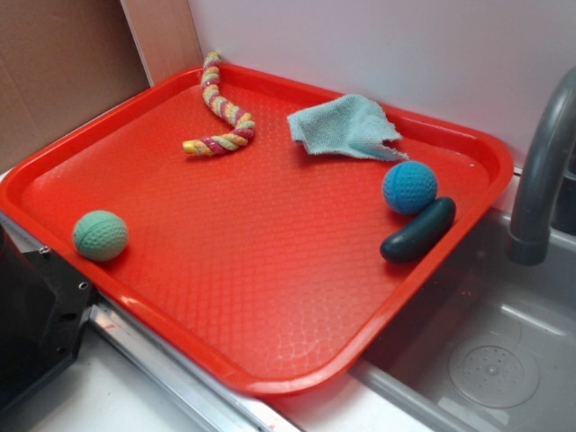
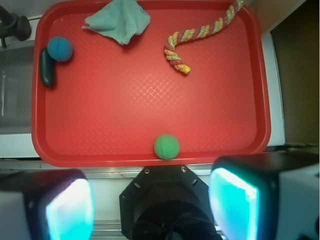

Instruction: Grab the blue ball.

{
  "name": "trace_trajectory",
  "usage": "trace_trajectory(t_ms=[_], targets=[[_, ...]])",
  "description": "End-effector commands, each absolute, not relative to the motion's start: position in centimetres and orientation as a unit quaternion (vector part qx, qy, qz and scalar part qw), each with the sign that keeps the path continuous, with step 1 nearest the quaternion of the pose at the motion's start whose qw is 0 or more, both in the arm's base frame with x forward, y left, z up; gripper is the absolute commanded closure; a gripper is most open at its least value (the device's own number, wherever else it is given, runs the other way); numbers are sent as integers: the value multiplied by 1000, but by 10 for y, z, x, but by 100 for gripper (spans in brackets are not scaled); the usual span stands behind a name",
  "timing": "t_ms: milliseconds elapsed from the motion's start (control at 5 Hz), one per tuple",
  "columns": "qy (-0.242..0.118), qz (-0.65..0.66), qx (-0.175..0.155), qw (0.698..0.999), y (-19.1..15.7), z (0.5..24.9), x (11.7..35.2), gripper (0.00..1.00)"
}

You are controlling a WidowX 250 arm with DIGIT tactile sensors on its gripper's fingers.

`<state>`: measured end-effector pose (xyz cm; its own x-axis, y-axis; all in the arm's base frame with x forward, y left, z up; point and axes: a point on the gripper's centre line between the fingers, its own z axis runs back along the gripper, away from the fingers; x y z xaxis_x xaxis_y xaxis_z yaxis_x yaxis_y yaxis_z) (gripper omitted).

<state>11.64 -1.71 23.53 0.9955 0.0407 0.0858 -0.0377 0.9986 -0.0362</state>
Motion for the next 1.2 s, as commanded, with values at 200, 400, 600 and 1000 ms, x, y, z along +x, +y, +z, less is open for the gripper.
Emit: trace_trajectory(t_ms=[200,400,600,1000], targets=[[-58,-32,-19,998,-10,236,126,0],[-91,-137,9,986,-8,235,140,0],[-125,-258,10,958,-15,228,158,0],[-164,-468,-32,868,-31,206,210,0]])
